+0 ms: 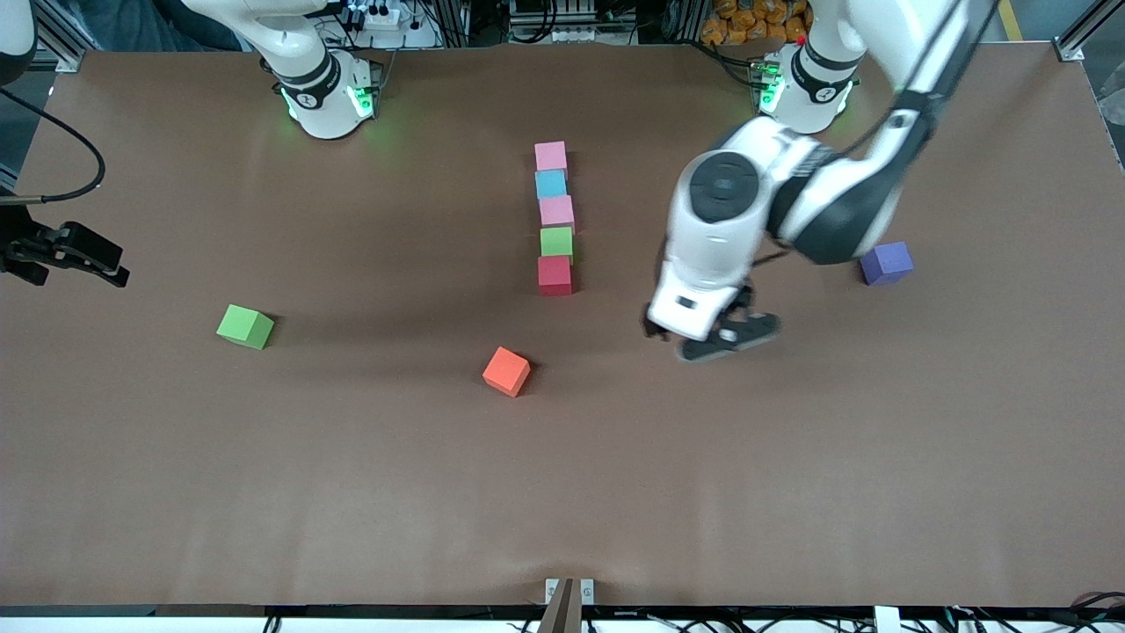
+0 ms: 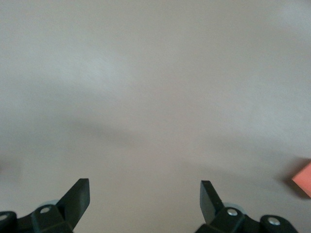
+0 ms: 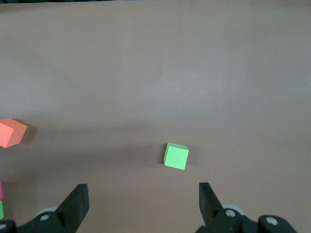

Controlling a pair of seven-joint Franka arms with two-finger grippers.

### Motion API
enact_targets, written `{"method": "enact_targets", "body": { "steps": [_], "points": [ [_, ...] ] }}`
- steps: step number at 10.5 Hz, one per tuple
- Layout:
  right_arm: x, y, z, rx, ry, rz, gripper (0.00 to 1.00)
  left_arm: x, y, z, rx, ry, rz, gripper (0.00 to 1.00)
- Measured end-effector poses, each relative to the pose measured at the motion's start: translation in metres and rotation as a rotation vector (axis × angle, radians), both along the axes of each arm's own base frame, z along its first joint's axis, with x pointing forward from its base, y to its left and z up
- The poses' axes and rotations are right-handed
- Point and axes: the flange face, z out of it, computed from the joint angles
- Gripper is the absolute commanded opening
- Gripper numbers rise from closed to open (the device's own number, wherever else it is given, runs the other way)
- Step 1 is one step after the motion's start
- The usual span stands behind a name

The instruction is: Arrange blocks into number 1

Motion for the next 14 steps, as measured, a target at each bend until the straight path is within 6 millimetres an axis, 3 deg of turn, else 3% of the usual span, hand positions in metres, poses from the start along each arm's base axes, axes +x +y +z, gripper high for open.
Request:
{"method": "enact_targets", "body": {
  "steps": [3, 5, 9, 11, 12, 14],
  "points": [
    [0.001, 0.0, -0.002, 0.001, 0.003, -0.003, 1.0, 0.005, 0.043, 0.032, 0.024, 0.068, -0.085, 1.0],
    [0.002, -0.001, -0.003, 0.001, 0.003, -0.004, 1.0, 0.003, 0.069, 0.067, -0.011, 0.103, -0.12, 1.0],
    [0.002, -0.001, -0.003, 0.001, 0.002, -0.004, 1.0, -0.006, 0.17, 0.143, -0.068, 0.129, -0.157, 1.0],
    [0.003, -0.001, -0.003, 0.001, 0.002, -0.004, 1.0, -0.019, 0.234, 0.183, -0.062, 0.115, -0.152, 1.0],
    [0.003, -0.001, -0.003, 0.001, 0.0, -0.004, 1.0, -0.028, 0.254, 0.202, -0.044, 0.1, -0.163, 1.0],
    [0.003, -0.001, -0.003, 0.001, -0.004, -0.004, 1.0, -0.04, 0.266, 0.222, -0.028, 0.074, -0.166, 1.0]
  ]
}}
